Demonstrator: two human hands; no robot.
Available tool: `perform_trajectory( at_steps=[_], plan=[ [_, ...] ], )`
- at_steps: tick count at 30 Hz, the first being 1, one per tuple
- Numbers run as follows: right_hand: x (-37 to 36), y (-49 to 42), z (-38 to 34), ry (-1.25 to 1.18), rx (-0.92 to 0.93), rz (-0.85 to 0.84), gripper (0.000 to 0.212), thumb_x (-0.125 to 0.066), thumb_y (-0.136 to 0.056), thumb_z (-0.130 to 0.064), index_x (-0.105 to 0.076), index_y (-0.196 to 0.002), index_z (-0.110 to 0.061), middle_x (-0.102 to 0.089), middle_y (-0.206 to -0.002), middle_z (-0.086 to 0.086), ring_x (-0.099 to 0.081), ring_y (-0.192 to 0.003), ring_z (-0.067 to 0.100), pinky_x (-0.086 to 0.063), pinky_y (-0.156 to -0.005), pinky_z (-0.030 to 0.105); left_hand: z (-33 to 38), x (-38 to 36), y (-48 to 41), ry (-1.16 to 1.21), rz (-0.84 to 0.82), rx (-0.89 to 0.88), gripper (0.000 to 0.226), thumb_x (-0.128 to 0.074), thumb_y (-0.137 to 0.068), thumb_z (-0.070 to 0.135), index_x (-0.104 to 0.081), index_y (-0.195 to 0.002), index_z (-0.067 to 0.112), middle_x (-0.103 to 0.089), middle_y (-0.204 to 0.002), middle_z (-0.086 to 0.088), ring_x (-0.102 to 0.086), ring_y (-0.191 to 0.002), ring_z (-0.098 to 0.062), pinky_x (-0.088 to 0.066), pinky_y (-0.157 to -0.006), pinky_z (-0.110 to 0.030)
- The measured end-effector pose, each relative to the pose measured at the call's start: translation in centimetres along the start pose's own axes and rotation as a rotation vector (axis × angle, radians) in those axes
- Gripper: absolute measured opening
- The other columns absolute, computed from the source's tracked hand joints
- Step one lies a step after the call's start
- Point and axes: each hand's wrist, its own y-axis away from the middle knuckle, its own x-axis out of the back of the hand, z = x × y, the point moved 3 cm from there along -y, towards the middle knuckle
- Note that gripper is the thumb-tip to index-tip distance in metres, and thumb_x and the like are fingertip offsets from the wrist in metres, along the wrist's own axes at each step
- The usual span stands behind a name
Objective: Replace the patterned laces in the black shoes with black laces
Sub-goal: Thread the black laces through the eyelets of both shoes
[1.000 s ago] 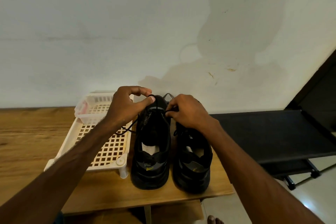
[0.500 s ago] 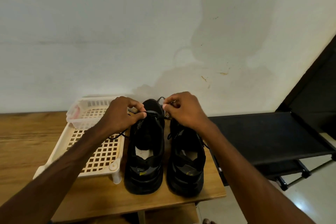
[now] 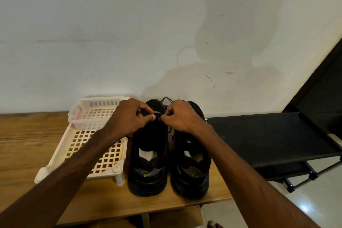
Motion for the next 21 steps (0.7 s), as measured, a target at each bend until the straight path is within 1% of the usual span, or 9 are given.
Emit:
perform_trajectory(
  at_steps=[2, 4, 7, 10, 13, 16, 18, 20, 21],
  plan=[
    [0.8, 0.2, -0.1, -0.065, -0.018, 0.029, 0.033, -0.065, -0.092, -0.027, -0.071, -0.069, -0.003, -0.064, -0.064, 0.008, -0.053, -0.054, 0.016, -0.043, -0.051, 0.023, 0.0, 0.0, 0.1, 0.001, -0.003, 0.017, 0.013, -0.082, -0.085, 0.030, -0.081, -0.097, 0.026, -0.073, -0.081, 0.014, -0.066, -0.064, 0.000, -0.055, -0.070, -0.020],
    [1.9, 0.5, -0.1, -0.157, -0.027, 0.087, 0.039, -0.063, -0.091, -0.027, -0.053, -0.057, -0.009, -0.046, -0.055, 0.004, -0.039, -0.050, 0.014, -0.034, -0.050, 0.024, 0.1, 0.1, 0.1, 0.008, 0.014, 0.037, 0.014, -0.082, -0.084, 0.030, -0.081, -0.097, 0.024, -0.071, -0.079, 0.015, -0.062, -0.059, 0.001, -0.057, -0.074, -0.023],
    [2.9, 1.1, 0.2, -0.293, -0.055, 0.137, 0.036, -0.063, -0.088, -0.027, -0.049, -0.058, -0.012, -0.039, -0.058, 0.006, -0.032, -0.050, 0.016, -0.034, -0.055, 0.029, 0.0, 0.0, 0.2, 0.012, 0.031, 0.056, 0.015, -0.083, -0.084, 0.028, -0.081, -0.097, 0.021, -0.075, -0.090, 0.008, -0.059, -0.059, 0.003, -0.056, -0.077, -0.024],
    [3.1, 1.5, 0.5, -0.357, -0.094, 0.109, 0.033, -0.065, -0.087, -0.027, -0.059, -0.063, -0.006, -0.043, -0.064, 0.009, -0.037, -0.055, 0.016, -0.036, -0.056, 0.030, -0.2, -0.2, 0.2, 0.007, 0.047, 0.069, 0.013, -0.084, -0.083, 0.028, -0.081, -0.094, 0.022, -0.076, -0.092, 0.008, -0.058, -0.060, 0.003, -0.057, -0.078, -0.026],
    [3.4, 1.8, 0.4, -0.450, -0.132, 0.096, 0.032, -0.065, -0.087, -0.026, -0.070, -0.076, 0.004, -0.053, -0.071, 0.010, -0.047, -0.065, 0.018, -0.041, -0.060, 0.027, -0.3, -0.3, 0.1, -0.008, 0.053, 0.098, 0.013, -0.084, -0.082, 0.030, -0.081, -0.092, 0.024, -0.076, -0.092, 0.009, -0.062, -0.068, 0.002, -0.057, -0.078, -0.025],
    [3.4, 1.9, 0.8, -0.528, -0.201, 0.088, 0.026, -0.062, -0.086, -0.022, -0.070, -0.075, 0.000, -0.059, -0.073, 0.013, -0.048, -0.069, 0.019, -0.039, -0.062, 0.029, -0.1, -0.2, 0.3, 0.001, 0.052, 0.118, 0.010, -0.082, -0.084, 0.031, -0.081, -0.090, 0.022, -0.074, -0.084, 0.010, -0.062, -0.064, 0.002, -0.056, -0.076, -0.024],
    [3.3, 1.8, 1.2, -0.583, -0.253, 0.079, 0.024, -0.061, -0.084, -0.021, -0.076, -0.082, -0.002, -0.070, -0.078, 0.015, -0.051, -0.071, 0.018, -0.041, -0.065, 0.031, -0.1, 0.1, 0.5, 0.032, 0.036, 0.143, 0.008, -0.079, -0.087, 0.027, -0.081, -0.091, 0.021, -0.073, -0.081, 0.012, -0.061, -0.062, 0.004, -0.051, -0.070, -0.016],
    [3.5, 1.8, 1.3, -0.692, -0.271, 0.065, 0.020, -0.059, -0.085, -0.018, -0.077, -0.086, -0.009, -0.077, -0.085, 0.004, -0.059, -0.074, 0.015, -0.047, -0.073, 0.033, -0.3, 0.5, 0.6, 0.053, -0.016, 0.193, 0.008, -0.077, -0.089, 0.023, -0.080, -0.096, 0.022, -0.075, -0.087, 0.011, -0.065, -0.067, 0.003, -0.044, -0.062, -0.007],
    [3.6, 1.8, 1.2, -0.743, -0.265, 0.055, 0.019, -0.058, -0.086, -0.018, -0.076, -0.087, -0.012, -0.079, -0.089, 0.003, -0.063, -0.078, 0.015, -0.049, -0.078, 0.034, -0.6, 0.7, 0.5, 0.078, -0.054, 0.225, 0.009, -0.077, -0.089, 0.021, -0.080, -0.098, 0.023, -0.076, -0.090, 0.009, -0.068, -0.071, 0.000, -0.045, -0.059, -0.006]
  ],
)
